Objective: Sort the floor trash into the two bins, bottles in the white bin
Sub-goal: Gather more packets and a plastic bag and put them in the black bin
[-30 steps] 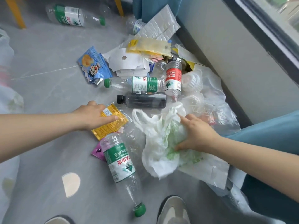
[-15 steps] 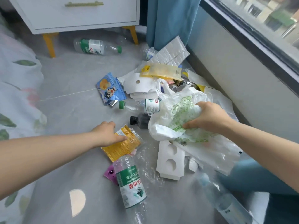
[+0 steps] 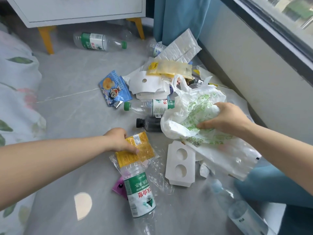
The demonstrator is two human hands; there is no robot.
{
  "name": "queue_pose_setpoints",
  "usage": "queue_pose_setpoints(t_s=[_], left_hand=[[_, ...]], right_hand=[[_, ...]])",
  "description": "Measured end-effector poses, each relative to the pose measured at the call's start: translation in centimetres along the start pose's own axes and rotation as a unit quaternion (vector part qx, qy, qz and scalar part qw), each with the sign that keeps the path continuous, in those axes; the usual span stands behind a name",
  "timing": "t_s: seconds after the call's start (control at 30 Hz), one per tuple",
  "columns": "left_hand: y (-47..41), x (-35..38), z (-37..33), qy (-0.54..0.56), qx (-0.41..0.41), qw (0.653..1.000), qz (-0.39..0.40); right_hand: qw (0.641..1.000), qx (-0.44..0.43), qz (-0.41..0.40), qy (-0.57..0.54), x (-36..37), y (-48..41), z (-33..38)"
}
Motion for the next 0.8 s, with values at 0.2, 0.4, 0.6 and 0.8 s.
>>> queue_pose_setpoints(t_s=[0.2, 0.4, 0.6, 0.8], left_hand=[[0.1, 0.8, -0.5, -0.022, 0.038, 0.998, -0.049], [0.6, -0.7, -2.5, -0.025, 0.001, 1.0, -0.014], [1.1, 1.9, -5.2, -0.142, -0.026, 0.989, -0.022], [1.1, 3.3, -5.1, -0.166, -0.036, 0.982, -0.08]], right_hand=[[1.0, 0.012, -0.004, -0.025, 0.2, -0.8, -2.0], [1.0, 0.005, -0.003, -0.017, 0.6, -1.0, -2.1], [1.0, -0.004, -0.008, -0.021, 0.7, -1.0, -1.4], [0.999, -0.008, -0.016, -0.038, 0.6, -1.1, -1.4]])
Point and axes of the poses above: each hand's wrist, its own y-axis away from the middle knuckle, its own x-axis out of the palm, z = x × y, the point moved 3 cm from there along -y, towards the middle knuckle, and after that the axes turned 4 degrees about y, right-handed, at the moved point
